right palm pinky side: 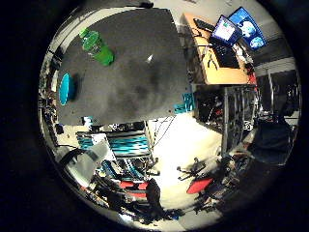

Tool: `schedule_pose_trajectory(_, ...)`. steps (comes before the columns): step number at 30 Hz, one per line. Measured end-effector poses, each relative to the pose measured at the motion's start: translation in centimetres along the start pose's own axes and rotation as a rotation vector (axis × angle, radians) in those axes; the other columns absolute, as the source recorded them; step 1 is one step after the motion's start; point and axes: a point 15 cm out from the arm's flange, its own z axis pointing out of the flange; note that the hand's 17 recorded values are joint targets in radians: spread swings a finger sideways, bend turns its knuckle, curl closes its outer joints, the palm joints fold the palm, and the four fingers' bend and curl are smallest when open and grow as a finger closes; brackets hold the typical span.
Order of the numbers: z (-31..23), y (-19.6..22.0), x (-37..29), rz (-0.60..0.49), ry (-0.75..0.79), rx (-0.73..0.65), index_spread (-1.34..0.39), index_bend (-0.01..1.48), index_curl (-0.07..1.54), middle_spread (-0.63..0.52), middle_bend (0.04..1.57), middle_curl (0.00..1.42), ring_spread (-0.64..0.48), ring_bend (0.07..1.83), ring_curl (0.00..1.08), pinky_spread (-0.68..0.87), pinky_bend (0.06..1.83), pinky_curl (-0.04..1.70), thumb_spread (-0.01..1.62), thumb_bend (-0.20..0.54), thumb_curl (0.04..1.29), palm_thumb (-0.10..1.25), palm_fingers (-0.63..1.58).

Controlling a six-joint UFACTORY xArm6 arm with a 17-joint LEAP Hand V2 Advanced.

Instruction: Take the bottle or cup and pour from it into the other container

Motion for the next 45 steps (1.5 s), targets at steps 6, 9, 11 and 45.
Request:
schedule_pose_trajectory(6, 0.0, -0.1, 0.7, 0.004, -0.009, 0.006, -0.3, 0.16, 0.28, 0.05, 0.22, 0.34, 0.18, 0.25, 0.27, 0.42, 0.68, 0.05, 0.98, -0.026, 0.35, 0.71, 0.12)
schedule_pose_trajectory(9, -0.2, -0.2, 1.2, 0.004, -0.013, 0.009, -0.29, 0.16, 0.28, 0.05, 0.22, 0.34, 0.18, 0.26, 0.27, 0.42, 0.69, 0.05, 0.98, -0.027, 0.34, 0.69, 0.11)
schedule_pose_trajectory(11, -0.3, -0.3, 1.3, 0.002, -0.021, 0.003, -0.29, 0.16, 0.28, 0.05, 0.22, 0.34, 0.18, 0.26, 0.27, 0.42, 0.7, 0.05, 0.98, -0.026, 0.34, 0.69, 0.11)
schedule_pose_trajectory(45, 2.1, -5.1, 4.0, 0.032, -0.21, 0.145, -0.28, 0.15, 0.26, 0.09, 0.21, 0.33, 0.19, 0.32, 0.27, 0.41, 0.78, 0.07, 0.98, -0.029, 0.32, 0.58, 0.03)
